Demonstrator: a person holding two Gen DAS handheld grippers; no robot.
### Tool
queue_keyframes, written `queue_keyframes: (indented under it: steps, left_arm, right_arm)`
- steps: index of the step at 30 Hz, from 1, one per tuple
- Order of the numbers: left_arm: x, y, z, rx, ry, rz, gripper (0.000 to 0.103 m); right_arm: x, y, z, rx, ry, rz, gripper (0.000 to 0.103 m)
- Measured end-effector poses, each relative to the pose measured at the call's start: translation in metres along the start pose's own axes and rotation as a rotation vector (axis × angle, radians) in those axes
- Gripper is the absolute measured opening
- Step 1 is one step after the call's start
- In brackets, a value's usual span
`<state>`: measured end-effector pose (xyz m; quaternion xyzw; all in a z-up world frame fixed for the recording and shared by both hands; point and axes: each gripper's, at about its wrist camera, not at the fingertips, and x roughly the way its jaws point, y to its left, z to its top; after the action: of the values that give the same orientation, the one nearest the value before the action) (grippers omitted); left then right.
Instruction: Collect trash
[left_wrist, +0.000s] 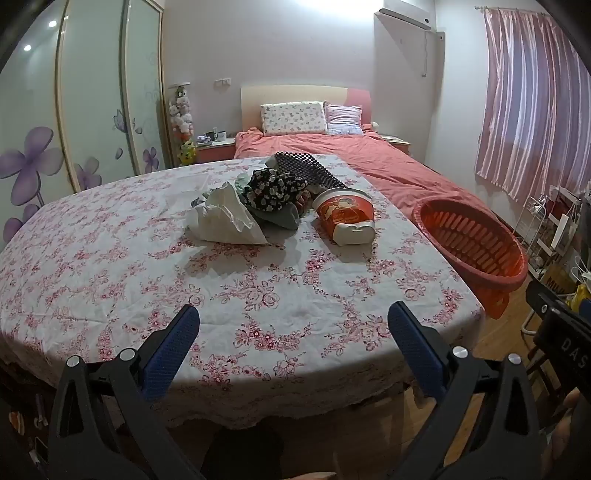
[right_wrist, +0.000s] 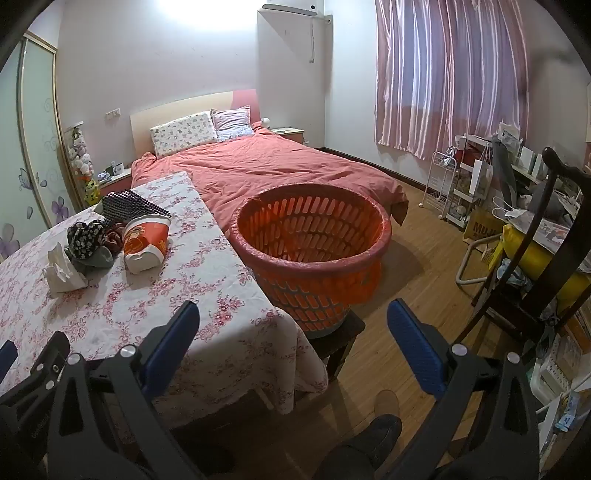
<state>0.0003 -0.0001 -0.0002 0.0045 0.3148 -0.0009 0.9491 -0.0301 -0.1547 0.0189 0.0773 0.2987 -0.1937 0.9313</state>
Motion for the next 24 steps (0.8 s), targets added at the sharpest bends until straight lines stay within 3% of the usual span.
queue_keyframes:
  steps: [24]
  left_arm:
    - [-0.0004,0.0001,0.0,-0.002,-0.009,-0.002,0.101]
  right_arm:
    - [-0.0021,-0.0016,0.0002,0.005,-0.005,0.003,0.099]
